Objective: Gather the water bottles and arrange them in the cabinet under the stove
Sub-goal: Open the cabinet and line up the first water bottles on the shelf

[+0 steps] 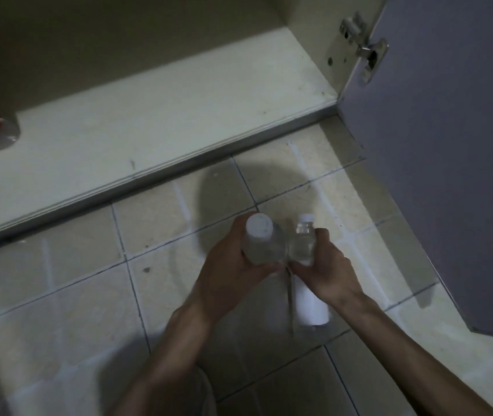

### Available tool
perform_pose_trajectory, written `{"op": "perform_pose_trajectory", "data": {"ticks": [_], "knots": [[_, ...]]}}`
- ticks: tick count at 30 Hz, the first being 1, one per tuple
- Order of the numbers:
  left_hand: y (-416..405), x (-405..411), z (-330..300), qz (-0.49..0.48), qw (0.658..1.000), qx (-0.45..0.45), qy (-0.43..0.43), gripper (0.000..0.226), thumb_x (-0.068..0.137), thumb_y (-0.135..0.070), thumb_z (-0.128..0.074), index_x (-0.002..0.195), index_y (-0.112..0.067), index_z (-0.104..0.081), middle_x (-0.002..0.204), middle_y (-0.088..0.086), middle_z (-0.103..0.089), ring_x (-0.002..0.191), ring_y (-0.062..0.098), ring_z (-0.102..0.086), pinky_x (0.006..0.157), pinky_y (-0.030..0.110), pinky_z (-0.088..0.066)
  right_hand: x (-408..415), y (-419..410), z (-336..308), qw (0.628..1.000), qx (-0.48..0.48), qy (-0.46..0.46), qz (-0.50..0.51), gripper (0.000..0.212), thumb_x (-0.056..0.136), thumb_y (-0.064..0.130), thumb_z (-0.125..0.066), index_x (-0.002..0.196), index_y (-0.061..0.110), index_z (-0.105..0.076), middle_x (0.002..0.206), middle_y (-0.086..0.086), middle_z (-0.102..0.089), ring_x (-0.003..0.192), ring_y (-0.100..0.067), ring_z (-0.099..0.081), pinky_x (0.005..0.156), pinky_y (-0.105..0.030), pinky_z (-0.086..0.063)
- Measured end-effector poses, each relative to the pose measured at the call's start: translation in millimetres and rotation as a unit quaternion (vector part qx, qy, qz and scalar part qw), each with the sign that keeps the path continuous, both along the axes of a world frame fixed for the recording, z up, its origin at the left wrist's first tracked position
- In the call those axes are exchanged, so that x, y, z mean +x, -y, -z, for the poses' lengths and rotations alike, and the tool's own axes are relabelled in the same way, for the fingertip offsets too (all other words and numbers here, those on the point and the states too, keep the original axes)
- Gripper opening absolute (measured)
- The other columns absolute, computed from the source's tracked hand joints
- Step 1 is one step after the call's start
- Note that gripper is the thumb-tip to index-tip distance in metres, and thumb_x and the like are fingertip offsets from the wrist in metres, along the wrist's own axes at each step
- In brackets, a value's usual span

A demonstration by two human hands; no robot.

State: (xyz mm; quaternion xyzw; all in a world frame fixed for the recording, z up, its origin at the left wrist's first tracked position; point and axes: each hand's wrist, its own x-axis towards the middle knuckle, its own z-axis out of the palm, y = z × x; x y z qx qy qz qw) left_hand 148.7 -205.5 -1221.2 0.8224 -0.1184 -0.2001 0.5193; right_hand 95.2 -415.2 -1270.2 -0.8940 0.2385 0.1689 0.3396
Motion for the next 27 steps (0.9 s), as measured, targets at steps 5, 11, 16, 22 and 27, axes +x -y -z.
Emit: {"op": "perform_pose_trajectory", "data": {"ticks": [5, 11, 16, 22, 27], "knots": [[-50.0, 24.7, -36.9, -0.118, 0.993, 0.001, 0.031, 0.071, 0.06, -0.051, -0.088, 0.119, -0.065, -0.049, 0.113, -0.042, -0.066, 0.105, -0.007, -0.068, 0.092, 0.038, -0.061, 52.7, -32.0, -61.5, 0.981, 0.025, 0.173, -0.089, 0.079, 0.086, 0.037, -0.084, 0.147, 0.023, -0.037, 0.134, -0.004, -0.065, 0.116, -0.037, -0.067, 0.084, -0.04, -0.049], [-124.1, 41.1, -76.2, -0.224, 0.968, 0.034, 0.108, 0.079, 0.062, -0.062, -0.082, 0.133, -0.054, -0.048, 0.125, -0.018, -0.069, 0.116, 0.02, -0.069, 0.092, 0.052, -0.059, 111.9, -95.4, -135.8, 0.928, 0.072, 0.315, -0.186, 0.076, 0.086, 0.029, -0.084, 0.145, 0.032, -0.037, 0.134, 0.008, -0.06, 0.114, -0.02, -0.063, 0.088, -0.039, -0.053], [-164.5, 58.1, -108.0, -0.268, 0.95, 0.027, 0.156, 0.083, 0.066, -0.062, -0.081, 0.138, -0.036, -0.051, 0.123, -0.016, -0.069, 0.113, 0.016, -0.067, 0.091, 0.051, -0.06, 143.6, -143.4, -169.4, 0.878, 0.064, 0.398, -0.258, 0.061, 0.083, 0.016, -0.087, 0.126, 0.028, -0.045, 0.118, 0.003, -0.059, 0.104, -0.015, -0.058, 0.083, -0.038, -0.056], [-196.2, 105.8, -134.9, -0.301, 0.931, 0.038, 0.204, 0.084, 0.068, -0.066, -0.077, 0.14, -0.038, -0.046, 0.129, -0.016, -0.067, 0.12, 0.016, -0.066, 0.102, 0.052, -0.054, 190.1, -202.4, -195.8, 0.876, 0.108, 0.388, -0.266, 0.067, 0.079, 0.029, -0.09, 0.132, 0.024, -0.048, 0.12, 0.004, -0.063, 0.111, -0.022, -0.063, 0.09, -0.051, -0.055], [-219.1, 151.1, -134.9, -0.323, 0.924, 0.058, 0.198, 0.079, 0.068, -0.066, -0.079, 0.135, -0.045, -0.043, 0.131, -0.017, -0.065, 0.122, 0.017, -0.064, 0.103, 0.054, -0.053, 229.0, -238.3, -203.1, 0.864, 0.104, 0.401, -0.286, 0.068, 0.083, 0.037, -0.086, 0.138, 0.027, -0.048, 0.126, 0.009, -0.061, 0.117, -0.016, -0.06, 0.095, -0.047, -0.053]]}}
